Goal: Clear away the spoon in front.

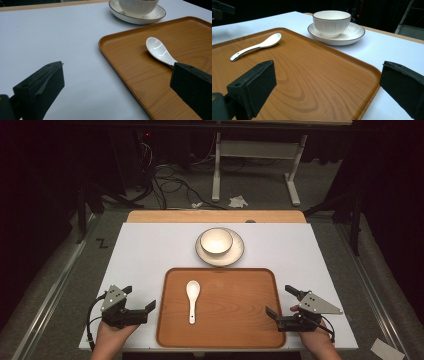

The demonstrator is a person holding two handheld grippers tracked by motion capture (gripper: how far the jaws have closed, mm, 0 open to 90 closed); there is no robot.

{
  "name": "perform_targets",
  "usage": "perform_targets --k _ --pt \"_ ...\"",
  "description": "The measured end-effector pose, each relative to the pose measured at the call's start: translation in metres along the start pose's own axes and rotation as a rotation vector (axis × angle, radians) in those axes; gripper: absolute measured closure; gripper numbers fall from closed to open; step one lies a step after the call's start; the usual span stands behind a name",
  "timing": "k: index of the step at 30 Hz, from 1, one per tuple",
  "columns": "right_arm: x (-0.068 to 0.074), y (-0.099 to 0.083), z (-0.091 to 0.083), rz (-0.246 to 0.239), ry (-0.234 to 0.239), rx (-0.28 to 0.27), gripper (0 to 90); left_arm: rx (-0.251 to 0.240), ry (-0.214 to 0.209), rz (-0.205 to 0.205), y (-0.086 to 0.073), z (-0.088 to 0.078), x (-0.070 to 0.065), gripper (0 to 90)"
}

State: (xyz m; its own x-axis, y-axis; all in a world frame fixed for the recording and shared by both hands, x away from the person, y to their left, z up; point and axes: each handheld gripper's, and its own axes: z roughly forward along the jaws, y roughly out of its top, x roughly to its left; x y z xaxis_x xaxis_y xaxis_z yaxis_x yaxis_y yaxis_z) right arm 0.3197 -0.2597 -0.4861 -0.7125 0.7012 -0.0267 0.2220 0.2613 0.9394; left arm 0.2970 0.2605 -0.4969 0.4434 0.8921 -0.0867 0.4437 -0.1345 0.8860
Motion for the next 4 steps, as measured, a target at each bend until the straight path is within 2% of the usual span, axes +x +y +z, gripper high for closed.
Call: perform_targets --k 4 --pt "-0.0004 -0.0001 0.0003 0.003 -0.003 0.001 1.8 -0.01 -0.019 -0.022 -0.0004 -0.0026 0.0035 0.3"
